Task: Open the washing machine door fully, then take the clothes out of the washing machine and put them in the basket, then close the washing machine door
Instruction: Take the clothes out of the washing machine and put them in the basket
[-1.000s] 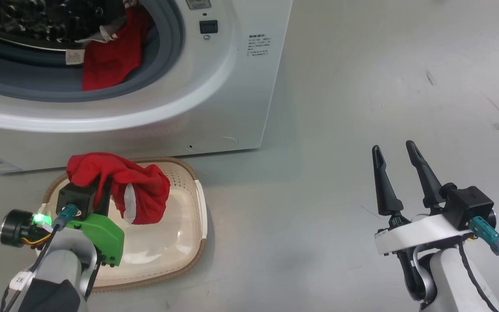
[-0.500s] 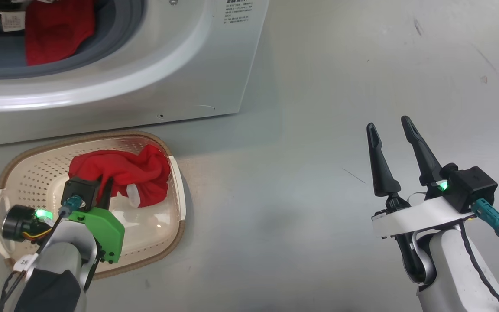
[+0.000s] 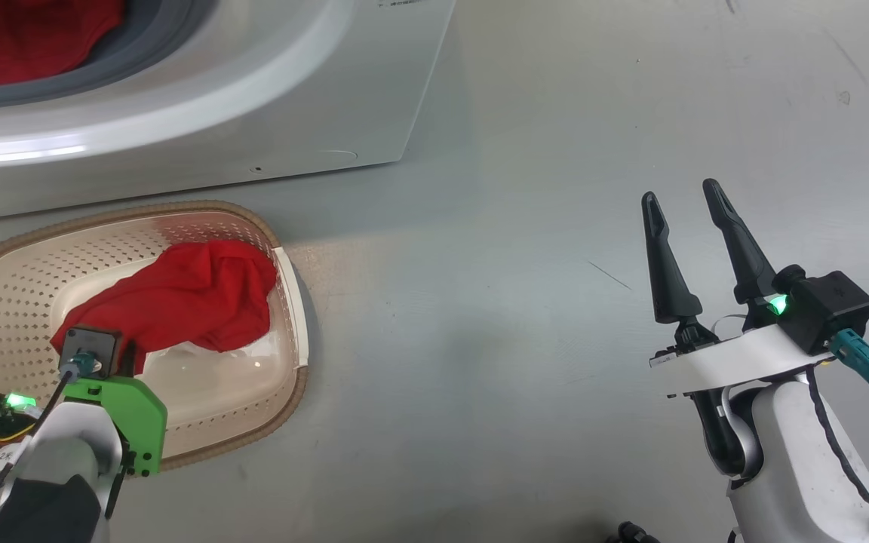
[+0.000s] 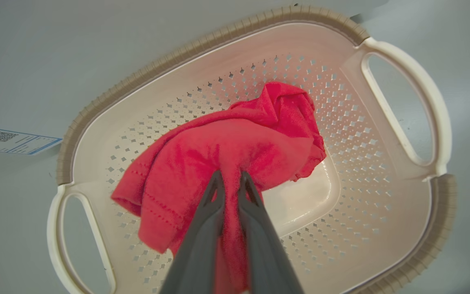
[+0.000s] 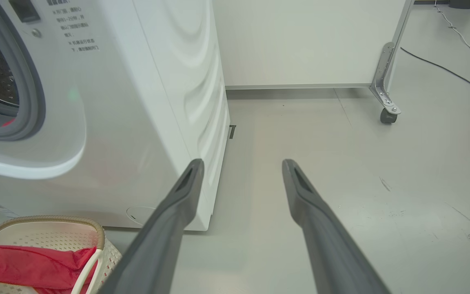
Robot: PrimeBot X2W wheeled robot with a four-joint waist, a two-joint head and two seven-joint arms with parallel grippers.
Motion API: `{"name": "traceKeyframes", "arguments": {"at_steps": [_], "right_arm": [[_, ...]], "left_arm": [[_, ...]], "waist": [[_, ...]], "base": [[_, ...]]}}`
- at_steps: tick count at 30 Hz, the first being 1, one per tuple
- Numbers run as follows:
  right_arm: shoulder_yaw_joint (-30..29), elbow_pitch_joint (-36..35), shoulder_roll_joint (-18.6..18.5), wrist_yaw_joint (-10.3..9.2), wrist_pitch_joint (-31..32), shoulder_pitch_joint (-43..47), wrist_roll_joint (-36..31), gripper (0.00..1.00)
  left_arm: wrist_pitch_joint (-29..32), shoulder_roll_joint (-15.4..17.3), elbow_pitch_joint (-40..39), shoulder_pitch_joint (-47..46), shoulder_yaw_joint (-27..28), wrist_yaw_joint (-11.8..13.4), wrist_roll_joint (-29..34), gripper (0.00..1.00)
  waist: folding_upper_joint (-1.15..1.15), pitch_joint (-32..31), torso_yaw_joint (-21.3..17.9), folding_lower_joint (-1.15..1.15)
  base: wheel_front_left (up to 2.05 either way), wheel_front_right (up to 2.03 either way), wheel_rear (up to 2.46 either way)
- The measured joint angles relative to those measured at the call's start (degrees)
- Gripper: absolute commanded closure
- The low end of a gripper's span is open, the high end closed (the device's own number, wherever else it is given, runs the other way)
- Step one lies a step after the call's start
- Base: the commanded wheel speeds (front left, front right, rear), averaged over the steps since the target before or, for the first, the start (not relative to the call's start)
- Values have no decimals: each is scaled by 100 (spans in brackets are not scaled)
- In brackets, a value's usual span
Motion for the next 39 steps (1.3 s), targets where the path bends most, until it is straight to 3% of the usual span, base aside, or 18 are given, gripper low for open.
{"name": "traceKeyframes", "arguments": {"at_steps": [9, 10, 11, 12, 13, 25, 39], "right_arm": [[-3, 24, 1, 0, 0, -85, -8, 0], [-8, 24, 1, 0, 0, -108, -8, 0], [-12, 25, 1, 0, 0, -117, -8, 0], [-22, 34, 1, 0, 0, -117, -8, 0], [-30, 55, 1, 0, 0, -117, -9, 0], [-2, 221, 4, 1, 0, -115, -51, 0], [-137, 428, 4, 4, 0, -4, -51, 0]], "left_arm": [[-127, 16, 365, -88, 22, 131, -27, 100], [-151, 7, 403, -114, 20, 154, -27, 68], [-168, -5, 443, -138, 20, 157, -27, 50], [-207, -27, 474, -157, 13, 157, -27, 5], [-266, -57, 490, -162, 2, 157, -27, 0], [-646, -182, 858, -230, -67, 174, -10, 0], [-1073, -445, 890, -258, -103, 149, -38, 0]], "waist": [[0, 36, 2, 0], [0, 35, 1, 0], [0, 32, 0, 0], [0, 25, 1, 0], [0, 12, 3, 0], [0, -276, 50, 0], [0, -1027, 268, 0]], "base": [[0, 0, 0], [0, 0, 0], [0, 0, 0], [0, 0, 0], [0, 0, 0], [0, 0, 0], [0, 0, 0]]}}
